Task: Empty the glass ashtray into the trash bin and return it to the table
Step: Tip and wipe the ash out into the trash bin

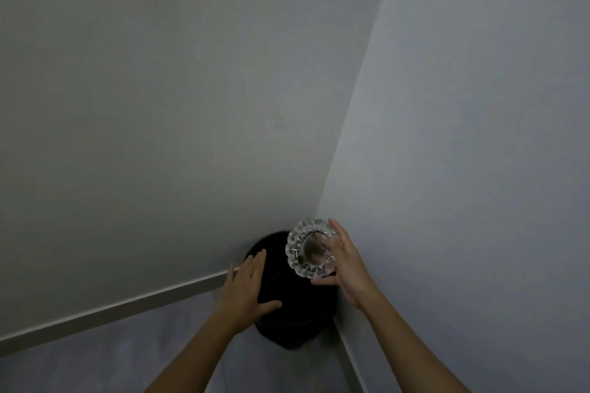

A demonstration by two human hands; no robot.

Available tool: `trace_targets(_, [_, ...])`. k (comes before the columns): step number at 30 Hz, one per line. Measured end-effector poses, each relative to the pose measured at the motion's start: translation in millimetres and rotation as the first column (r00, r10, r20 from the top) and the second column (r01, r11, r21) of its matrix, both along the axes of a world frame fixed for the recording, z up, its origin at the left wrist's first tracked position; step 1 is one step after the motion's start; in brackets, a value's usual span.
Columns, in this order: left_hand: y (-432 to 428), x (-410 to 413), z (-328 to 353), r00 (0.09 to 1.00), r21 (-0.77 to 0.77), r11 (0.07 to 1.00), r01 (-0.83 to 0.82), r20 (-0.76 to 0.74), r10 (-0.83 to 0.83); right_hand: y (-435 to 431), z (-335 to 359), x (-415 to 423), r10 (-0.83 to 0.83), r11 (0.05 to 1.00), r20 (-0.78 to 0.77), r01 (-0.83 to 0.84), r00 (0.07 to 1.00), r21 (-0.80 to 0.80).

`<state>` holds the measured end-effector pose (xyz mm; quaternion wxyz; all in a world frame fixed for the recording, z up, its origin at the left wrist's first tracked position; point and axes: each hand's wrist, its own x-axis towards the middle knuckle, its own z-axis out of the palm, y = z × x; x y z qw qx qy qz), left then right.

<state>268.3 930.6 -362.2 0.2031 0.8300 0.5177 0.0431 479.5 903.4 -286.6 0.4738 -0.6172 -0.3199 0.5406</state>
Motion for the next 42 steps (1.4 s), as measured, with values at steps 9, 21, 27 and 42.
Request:
trace_targets(9, [18.7, 7.7, -209.2, 0.98, 0.017, 0.985, -0.17, -0.105, 0.17, 35.5, -179.5, 23.9, -0.018, 0.99, 0.511, -0.055, 0.859, 0.127])
trace_targets(21, [23.5, 11.3, -211.5, 0.982, -0.115, 0.99, -0.075, -0.18, 0.054, 29.8, -211.6, 20.3, 0.01, 0.983, 0.694, -0.134, 0.72, 0.125])
trace_targets(27, [20.9, 14.5, -218.8, 0.978, -0.066, 0.991, -0.115, -0.181, 0.102, 28.7, -222.5, 14.2, -0.007, 0.945, 0.863, -0.278, 0.505, 0.17])
trace_targets(42, [23.0, 24.7, -219.3, 0.952, -0.03, 0.99, -0.139, -0.28, 0.125, 12.1, -238.6, 47.3, -0.174, 0.5, 0.774, -0.732, -0.609, -0.463])
